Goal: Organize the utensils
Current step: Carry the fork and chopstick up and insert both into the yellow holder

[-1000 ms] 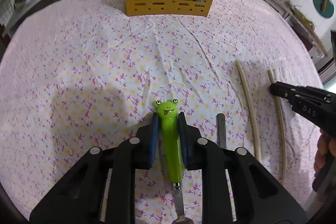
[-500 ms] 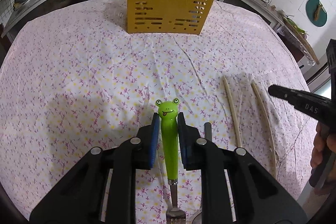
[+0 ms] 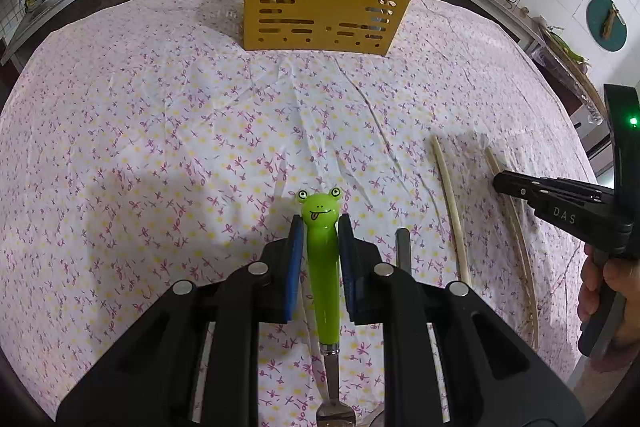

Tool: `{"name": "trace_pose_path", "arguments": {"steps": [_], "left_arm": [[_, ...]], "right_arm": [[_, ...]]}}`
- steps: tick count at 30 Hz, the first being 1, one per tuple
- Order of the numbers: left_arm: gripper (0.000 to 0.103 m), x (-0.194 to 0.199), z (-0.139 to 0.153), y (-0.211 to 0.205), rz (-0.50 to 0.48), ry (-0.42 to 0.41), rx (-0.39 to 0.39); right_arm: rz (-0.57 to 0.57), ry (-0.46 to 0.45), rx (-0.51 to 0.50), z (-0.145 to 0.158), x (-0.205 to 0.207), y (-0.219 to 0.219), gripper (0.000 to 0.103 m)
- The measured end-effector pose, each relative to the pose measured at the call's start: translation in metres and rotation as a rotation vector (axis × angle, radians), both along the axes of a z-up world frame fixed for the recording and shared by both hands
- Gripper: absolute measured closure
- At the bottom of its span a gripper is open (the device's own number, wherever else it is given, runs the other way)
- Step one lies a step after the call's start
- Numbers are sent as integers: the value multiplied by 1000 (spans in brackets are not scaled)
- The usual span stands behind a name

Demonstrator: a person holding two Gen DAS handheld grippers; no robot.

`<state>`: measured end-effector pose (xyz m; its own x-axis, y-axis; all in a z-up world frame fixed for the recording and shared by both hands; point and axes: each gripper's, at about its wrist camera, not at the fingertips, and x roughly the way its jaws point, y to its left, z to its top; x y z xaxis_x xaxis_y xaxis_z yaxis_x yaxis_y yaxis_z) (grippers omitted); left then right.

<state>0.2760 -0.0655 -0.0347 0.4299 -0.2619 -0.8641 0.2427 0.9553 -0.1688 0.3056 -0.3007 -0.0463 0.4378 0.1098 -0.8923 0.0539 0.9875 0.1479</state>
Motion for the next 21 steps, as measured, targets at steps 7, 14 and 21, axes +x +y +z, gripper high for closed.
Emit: {"name": "trace_pose_path", "arguments": {"steps": [7, 14, 21], "left_arm": [[87, -3, 26, 10, 1, -78, -45], [87, 1, 63, 21, 15, -190, -85], [87, 7, 102, 26, 42, -307, -102]], "right_arm": [[-20, -151, 23, 38, -9, -6, 97], [-16, -392, 23, 89, -11, -2, 97], [-5, -544, 11, 130, -6, 4, 97]]}}
